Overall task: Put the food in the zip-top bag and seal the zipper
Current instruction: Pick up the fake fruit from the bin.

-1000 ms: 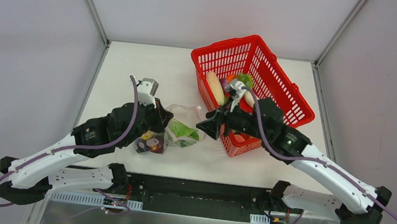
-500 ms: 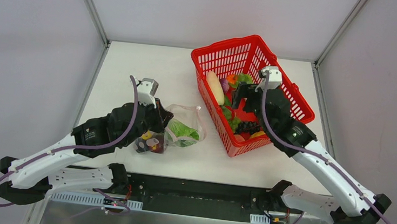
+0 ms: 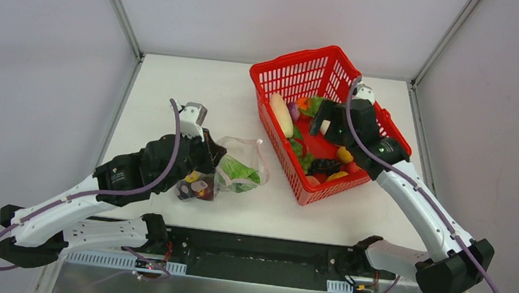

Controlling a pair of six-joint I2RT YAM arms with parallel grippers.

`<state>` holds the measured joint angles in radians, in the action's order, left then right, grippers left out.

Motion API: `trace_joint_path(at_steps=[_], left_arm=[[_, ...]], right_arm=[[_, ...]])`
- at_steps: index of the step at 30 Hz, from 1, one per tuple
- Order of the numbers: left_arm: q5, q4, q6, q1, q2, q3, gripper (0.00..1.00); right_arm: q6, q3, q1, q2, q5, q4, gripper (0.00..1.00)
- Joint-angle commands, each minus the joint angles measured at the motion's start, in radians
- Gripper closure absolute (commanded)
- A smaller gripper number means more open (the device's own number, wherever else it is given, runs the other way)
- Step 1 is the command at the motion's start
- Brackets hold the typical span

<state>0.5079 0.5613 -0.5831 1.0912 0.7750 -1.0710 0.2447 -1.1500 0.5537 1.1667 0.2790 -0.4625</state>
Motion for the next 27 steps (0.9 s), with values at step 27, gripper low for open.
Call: trace_joint_path(at_steps=[27], left_arm=[[0.054, 0.018, -0.018, -0.008, -0.005, -0.033, 1.00]], right_arm=[[0.042, -0.095, -0.031, 0.224, -0.094, -0.010, 0.05]])
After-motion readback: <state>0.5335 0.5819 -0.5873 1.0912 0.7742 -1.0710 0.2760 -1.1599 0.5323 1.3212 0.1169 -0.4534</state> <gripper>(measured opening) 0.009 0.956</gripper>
